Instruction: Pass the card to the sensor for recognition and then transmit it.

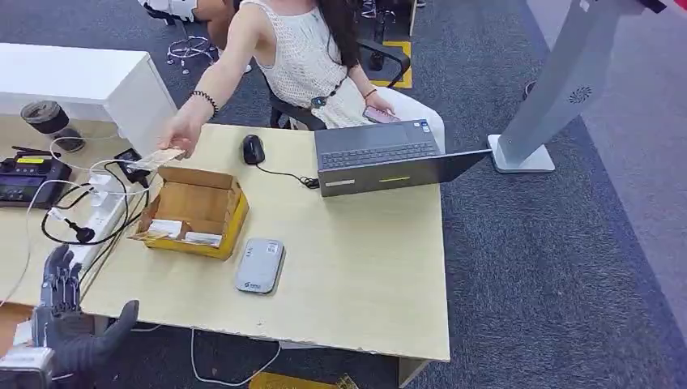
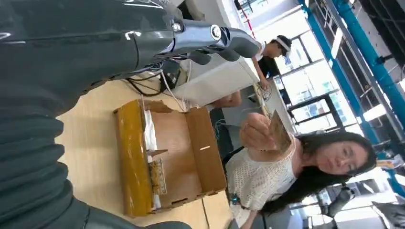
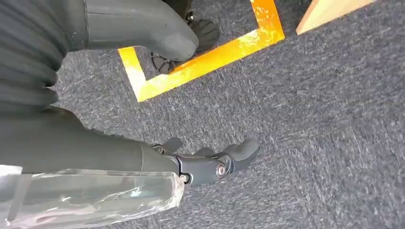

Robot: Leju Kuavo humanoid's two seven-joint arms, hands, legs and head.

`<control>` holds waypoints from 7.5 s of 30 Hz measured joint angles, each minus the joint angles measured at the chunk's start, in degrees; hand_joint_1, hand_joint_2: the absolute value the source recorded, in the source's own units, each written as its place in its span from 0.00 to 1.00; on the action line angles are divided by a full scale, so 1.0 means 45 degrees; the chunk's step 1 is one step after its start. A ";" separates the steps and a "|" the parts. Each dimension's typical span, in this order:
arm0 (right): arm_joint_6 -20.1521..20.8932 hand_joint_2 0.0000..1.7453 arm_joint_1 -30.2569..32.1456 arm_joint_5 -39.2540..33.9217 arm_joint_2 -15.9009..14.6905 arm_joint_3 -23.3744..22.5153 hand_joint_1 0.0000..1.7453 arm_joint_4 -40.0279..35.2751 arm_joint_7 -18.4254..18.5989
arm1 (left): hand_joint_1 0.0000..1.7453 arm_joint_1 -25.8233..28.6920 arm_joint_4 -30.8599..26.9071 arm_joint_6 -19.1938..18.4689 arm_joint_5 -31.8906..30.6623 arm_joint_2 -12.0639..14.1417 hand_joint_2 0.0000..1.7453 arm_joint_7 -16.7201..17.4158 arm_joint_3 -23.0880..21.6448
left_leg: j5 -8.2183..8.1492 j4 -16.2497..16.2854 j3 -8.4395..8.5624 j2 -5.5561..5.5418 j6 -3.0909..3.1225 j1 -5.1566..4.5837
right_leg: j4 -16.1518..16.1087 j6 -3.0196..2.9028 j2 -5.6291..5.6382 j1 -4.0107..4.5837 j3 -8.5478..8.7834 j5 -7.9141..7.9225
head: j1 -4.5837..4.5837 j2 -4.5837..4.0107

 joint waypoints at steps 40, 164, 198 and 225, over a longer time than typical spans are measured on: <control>-0.0996 1.00 -0.0325 0.2516 0.0476 0.1088 0.00 0.0525 0.1292 | 0.00 -0.8133 0.6737 0.5163 -1.1574 0.4396 1.00 0.5853 -0.5770 | 0.0048 0.0016 -0.0025 0.0027 0.0018 0.0002 | 0.0020 -0.0003 0.0026 0.0000 -0.0019 0.0056 | 0.0005 0.0000; -0.1321 1.00 -0.0385 0.2875 0.0918 0.1923 0.00 0.0714 0.2258 | 0.00 -1.3440 1.1759 0.4239 -1.4983 0.4133 1.00 0.8684 -0.9748 | 0.0155 0.0030 -0.0118 0.0009 0.0019 0.0003 | 0.0019 -0.0004 0.0013 0.0000 -0.0105 0.0159 | 0.0000 0.0000; -0.1243 0.00 -0.0102 0.1379 0.0986 0.1064 0.00 0.0704 0.1214 | 0.00 -0.2136 0.2958 0.5706 -1.2326 0.4677 1.00 0.6911 -0.6789 | 0.0164 0.0019 -0.0180 0.0025 0.0003 0.0009 | 0.0016 -0.0017 0.0020 0.0001 -0.0170 0.0162 | 0.0010 0.0000; -0.1190 0.00 -0.0101 0.2055 0.0981 0.1103 0.00 0.0699 0.1593 | 0.00 -0.5375 0.6917 0.4851 -1.3652 0.4395 1.00 0.7557 -0.5911 | 0.0187 0.0025 -0.0182 0.0028 -0.0003 0.0006 | 0.0016 0.0000 0.0024 0.0000 -0.0182 0.0190 | 0.0010 0.0000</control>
